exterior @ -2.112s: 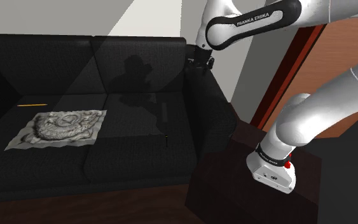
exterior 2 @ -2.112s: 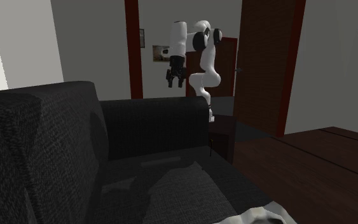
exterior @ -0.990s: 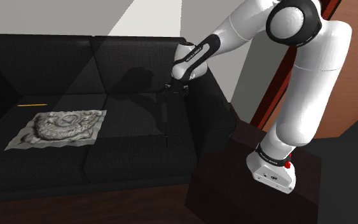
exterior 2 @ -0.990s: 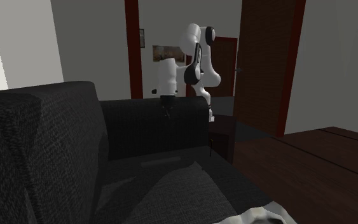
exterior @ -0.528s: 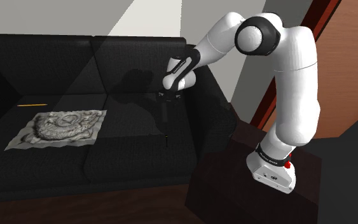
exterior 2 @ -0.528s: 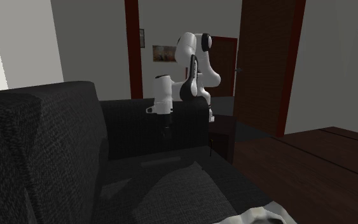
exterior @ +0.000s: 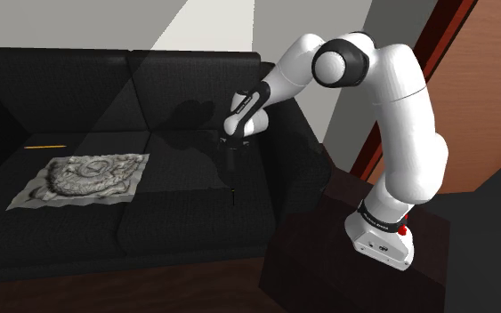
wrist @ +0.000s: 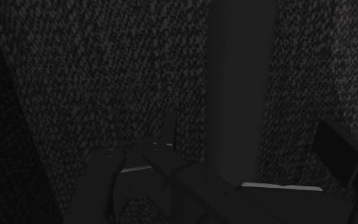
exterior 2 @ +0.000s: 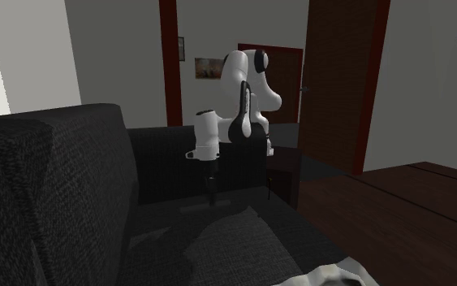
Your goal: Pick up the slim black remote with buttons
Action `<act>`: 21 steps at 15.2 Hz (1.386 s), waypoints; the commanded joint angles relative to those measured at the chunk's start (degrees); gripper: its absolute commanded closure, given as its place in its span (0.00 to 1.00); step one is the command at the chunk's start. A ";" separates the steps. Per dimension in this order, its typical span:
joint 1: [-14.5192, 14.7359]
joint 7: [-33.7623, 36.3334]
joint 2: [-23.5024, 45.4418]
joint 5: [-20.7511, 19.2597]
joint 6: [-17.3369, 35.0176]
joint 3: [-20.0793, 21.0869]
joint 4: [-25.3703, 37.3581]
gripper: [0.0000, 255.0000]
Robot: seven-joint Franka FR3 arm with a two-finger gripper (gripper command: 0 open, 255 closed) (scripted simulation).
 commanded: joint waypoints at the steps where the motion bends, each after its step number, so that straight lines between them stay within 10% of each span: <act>1: -0.22 -0.36 1.98 0.19 1.15 0.27 0.85 0.00; 3: -0.22 -0.36 1.98 0.19 1.15 0.27 0.85 0.00; 4: -0.25 -0.40 1.92 0.21 1.18 0.28 0.75 1.00; 21: 0.38 0.71 -3.57 -0.47 -2.59 -0.58 -0.97 1.00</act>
